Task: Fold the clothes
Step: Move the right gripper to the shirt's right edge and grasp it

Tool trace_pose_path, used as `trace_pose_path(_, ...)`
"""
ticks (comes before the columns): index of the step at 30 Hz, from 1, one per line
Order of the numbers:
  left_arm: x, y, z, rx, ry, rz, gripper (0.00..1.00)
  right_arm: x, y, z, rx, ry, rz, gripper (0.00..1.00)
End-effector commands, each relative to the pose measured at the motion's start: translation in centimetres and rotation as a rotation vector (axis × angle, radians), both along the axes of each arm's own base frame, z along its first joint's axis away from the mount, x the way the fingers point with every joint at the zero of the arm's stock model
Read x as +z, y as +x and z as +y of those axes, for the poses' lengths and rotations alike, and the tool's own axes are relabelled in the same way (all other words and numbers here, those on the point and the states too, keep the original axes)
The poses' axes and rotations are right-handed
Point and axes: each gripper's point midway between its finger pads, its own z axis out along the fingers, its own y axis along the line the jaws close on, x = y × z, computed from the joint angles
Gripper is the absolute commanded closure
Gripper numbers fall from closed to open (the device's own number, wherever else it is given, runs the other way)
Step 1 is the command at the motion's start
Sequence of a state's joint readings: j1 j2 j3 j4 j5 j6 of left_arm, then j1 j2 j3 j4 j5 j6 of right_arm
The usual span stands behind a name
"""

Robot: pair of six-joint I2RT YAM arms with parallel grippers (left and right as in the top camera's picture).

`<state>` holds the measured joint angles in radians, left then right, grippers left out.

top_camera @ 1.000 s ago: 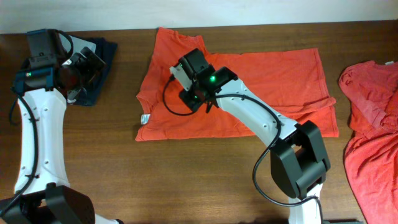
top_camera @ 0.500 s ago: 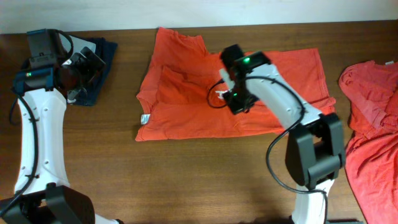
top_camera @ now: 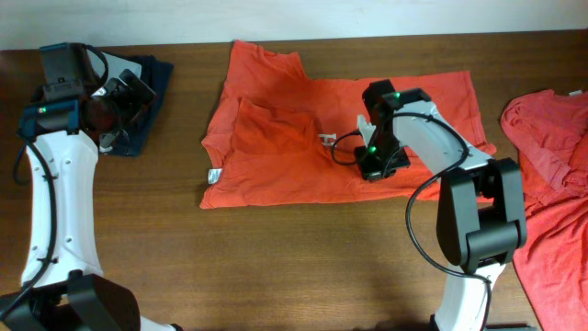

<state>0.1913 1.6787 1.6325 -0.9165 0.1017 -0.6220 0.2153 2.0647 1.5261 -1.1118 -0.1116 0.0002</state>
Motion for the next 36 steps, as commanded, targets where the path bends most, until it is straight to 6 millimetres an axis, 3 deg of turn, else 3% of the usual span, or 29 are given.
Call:
trace_pose_path(1,0.1,0.5,0.1,0.004,-0.009,-0.005,0.01,-0.8,-0.3,0.1,-0.011,0.014,-0.007,0.96)
trace_pose_path(7,0.1,0.5,0.1,0.004,-0.009,-0.005,0.01,-2.8,1.0,0.3,-0.005,0.028,-0.093,0.96)
trace_pose_path(10,0.1,0.5,0.1,0.004,-0.008,-0.006,0.01,-2.9,2.2,0.3,0.019,0.028,-0.146,0.96)
trace_pose_path(22,0.1,0.5,0.1,0.004,-0.009,-0.005,0.01,-1.8,8.2,-3.6,-0.034,-0.151,-0.39,0.95)
trace_pose_path(29,0.1,0.5,0.1,0.004,-0.009,-0.005,0.01,1.1,10.9,-7.1,-0.127,-0.16,-0.446,0.92)
trace_pose_path(36,0.1,0.5,0.1,0.004,-0.009,-0.006,0.01,4.4,9.4,-10.4,-0.184,-0.186,-0.334,0.96)
